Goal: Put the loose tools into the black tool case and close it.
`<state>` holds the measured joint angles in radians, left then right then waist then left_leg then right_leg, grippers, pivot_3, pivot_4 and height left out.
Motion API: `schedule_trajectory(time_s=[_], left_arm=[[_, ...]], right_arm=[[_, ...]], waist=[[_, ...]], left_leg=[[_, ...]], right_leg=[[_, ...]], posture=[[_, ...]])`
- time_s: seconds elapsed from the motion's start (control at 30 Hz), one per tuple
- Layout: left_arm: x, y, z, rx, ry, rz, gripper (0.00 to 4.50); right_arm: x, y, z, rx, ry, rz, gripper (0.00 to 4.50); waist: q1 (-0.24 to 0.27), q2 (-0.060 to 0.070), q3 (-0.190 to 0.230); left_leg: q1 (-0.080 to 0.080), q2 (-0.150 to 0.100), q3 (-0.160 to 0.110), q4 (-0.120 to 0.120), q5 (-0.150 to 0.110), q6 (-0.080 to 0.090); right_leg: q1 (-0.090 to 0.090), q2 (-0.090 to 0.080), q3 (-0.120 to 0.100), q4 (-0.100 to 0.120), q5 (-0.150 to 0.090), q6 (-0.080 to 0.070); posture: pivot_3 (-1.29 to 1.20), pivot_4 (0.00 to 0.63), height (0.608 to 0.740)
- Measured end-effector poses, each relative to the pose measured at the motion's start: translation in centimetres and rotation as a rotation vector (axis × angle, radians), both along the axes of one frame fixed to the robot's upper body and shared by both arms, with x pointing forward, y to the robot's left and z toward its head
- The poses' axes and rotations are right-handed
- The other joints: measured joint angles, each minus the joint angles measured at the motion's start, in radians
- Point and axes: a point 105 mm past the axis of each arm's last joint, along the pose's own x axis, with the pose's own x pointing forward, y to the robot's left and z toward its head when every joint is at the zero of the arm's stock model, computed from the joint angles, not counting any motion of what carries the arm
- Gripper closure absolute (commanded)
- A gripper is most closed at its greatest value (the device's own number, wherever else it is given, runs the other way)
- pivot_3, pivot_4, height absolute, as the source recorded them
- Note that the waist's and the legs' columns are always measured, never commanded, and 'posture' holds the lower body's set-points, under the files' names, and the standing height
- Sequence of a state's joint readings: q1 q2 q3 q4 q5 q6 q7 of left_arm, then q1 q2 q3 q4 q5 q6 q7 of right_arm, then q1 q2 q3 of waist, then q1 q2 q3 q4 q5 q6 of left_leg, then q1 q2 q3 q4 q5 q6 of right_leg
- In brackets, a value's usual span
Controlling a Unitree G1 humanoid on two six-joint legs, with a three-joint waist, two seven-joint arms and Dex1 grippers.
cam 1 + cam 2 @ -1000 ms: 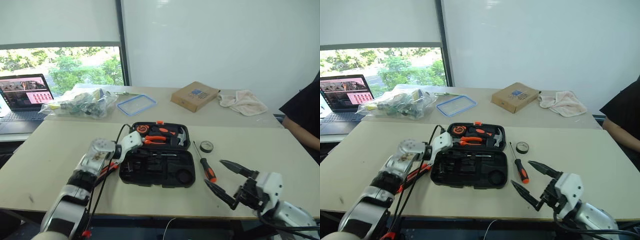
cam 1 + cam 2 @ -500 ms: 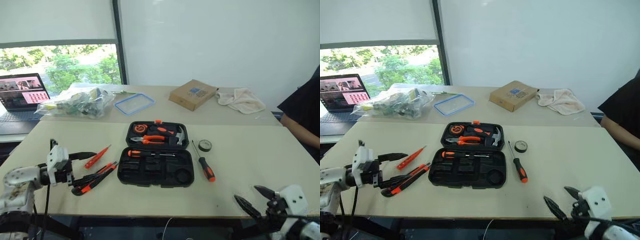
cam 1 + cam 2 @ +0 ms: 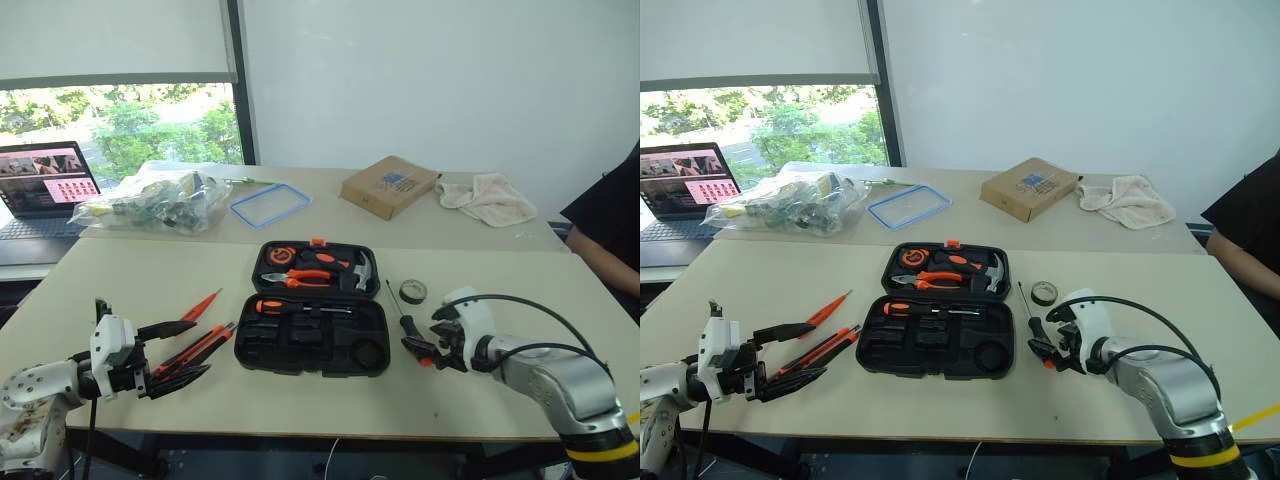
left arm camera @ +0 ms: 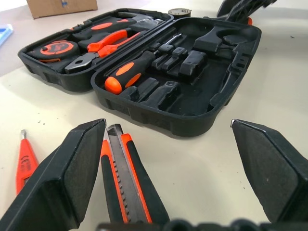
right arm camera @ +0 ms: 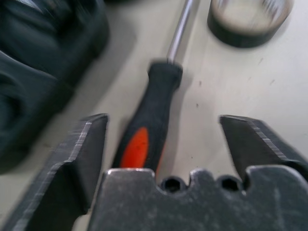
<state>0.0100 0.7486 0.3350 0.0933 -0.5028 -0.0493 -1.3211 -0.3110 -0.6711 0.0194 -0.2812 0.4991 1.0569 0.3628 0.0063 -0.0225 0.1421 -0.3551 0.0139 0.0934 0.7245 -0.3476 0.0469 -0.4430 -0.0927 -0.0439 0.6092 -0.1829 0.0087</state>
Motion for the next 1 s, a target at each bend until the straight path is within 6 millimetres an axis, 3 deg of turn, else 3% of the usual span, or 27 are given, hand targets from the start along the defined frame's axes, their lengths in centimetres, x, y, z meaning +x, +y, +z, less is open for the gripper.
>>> schedule_trajectory(time_s=[0.13, 0.17, 0.27, 0.43, 0.5, 0.57, 0.67, 0.8, 1.0], left_arm=[[0.0, -0.2, 0.3, -0.009, -0.012, 0.010, 0.00], [0.0, -0.3, 0.3, -0.008, -0.015, 0.010, 0.00], [0.0, -0.4, 0.4, -0.011, -0.020, 0.015, 0.00], [0.1, -0.6, 0.6, -0.032, -0.019, 0.022, 0.00], [0.1, -0.6, 0.7, -0.044, -0.022, 0.020, 0.00], [0.1, -0.7, 0.8, -0.049, -0.020, 0.016, 0.00], [0.1, -0.8, 0.8, -0.048, -0.014, 0.001, 0.00], [0.3, -1.1, 0.9, -0.046, -0.022, -0.017, 0.00], [0.1, -1.0, 0.7, -0.045, -0.011, -0.012, 0.00]], right_arm=[[0.6, 0.0, 0.0, -0.010, -0.029, -0.039, 3.23], [0.6, 0.0, 0.0, -0.008, -0.040, -0.046, 3.37], [0.9, -0.3, 0.6, 0.039, -0.098, -0.088, 3.37], [0.4, 0.4, 4.5, 0.161, -0.280, -0.056, 3.37], [-0.3, 1.2, 6.3, 0.189, -0.346, 0.041, 3.37], [-1.1, 2.5, 8.2, 0.129, -0.418, 0.245, 3.37], [-1.2, 5.4, 10.0, 0.042, -0.480, 0.500, 3.37], [-0.2, 9.9, 8.8, -0.054, -0.415, 0.773, 3.37], [2.0, 12.0, 5.0, -0.263, -0.264, 0.910, 3.37]], waist=[[-0.002, 0.000, 0.000], [-0.002, 0.000, 0.000], [-0.002, 0.001, 0.000], [-0.005, 0.001, 0.001], [-0.007, 0.002, 0.001], [-0.009, 0.003, 0.002], [-0.022, 0.002, 0.002], [-0.029, 0.002, 0.002], [-0.018, 0.002, 0.003]], left_leg=[[0.000, 0.000, 0.001, 0.000, -0.001, 0.001], [0.000, 0.000, 0.001, 0.000, -0.001, 0.001], [0.000, 0.000, 0.001, -0.001, -0.001, 0.001], [0.001, 0.000, 0.001, -0.004, 0.000, -0.001], [0.001, 0.000, 0.001, -0.004, 0.000, -0.001], [0.002, -0.001, 0.001, -0.004, 0.000, -0.001], [0.004, -0.001, 0.002, -0.003, 0.000, -0.001], [0.006, 0.000, 0.001, -0.004, 0.001, -0.003], [-0.001, -0.001, 0.001, -0.004, 0.002, -0.004]], right_leg=[[0.001, -0.001, 0.000, -0.001, -0.001, 0.002], [0.001, -0.001, 0.000, -0.001, -0.001, 0.003], [0.001, 0.000, 0.000, 0.000, -0.002, 0.003], [0.000, 0.000, 0.000, 0.000, -0.002, 0.003], [0.000, 0.000, 0.000, -0.001, -0.002, 0.003], [0.001, 0.000, 0.001, -0.001, -0.002, 0.003], [0.001, 0.001, 0.001, -0.004, -0.002, 0.003], [0.001, 0.002, 0.002, 0.000, -0.003, 0.000], [-0.006, 0.000, 0.000, 0.003, -0.003, 0.000]], posture=[[0.00, 0.150, 0.740], [0.00, 0.150, 0.740], [0.00, 0.150, 0.740], [0.00, 0.150, 0.740], [0.00, 0.150, 0.740], [0.00, 0.150, 0.740], [0.00, 0.150, 0.740], [0.00, 0.150, 0.740], [0.00, 0.150, 0.740]])
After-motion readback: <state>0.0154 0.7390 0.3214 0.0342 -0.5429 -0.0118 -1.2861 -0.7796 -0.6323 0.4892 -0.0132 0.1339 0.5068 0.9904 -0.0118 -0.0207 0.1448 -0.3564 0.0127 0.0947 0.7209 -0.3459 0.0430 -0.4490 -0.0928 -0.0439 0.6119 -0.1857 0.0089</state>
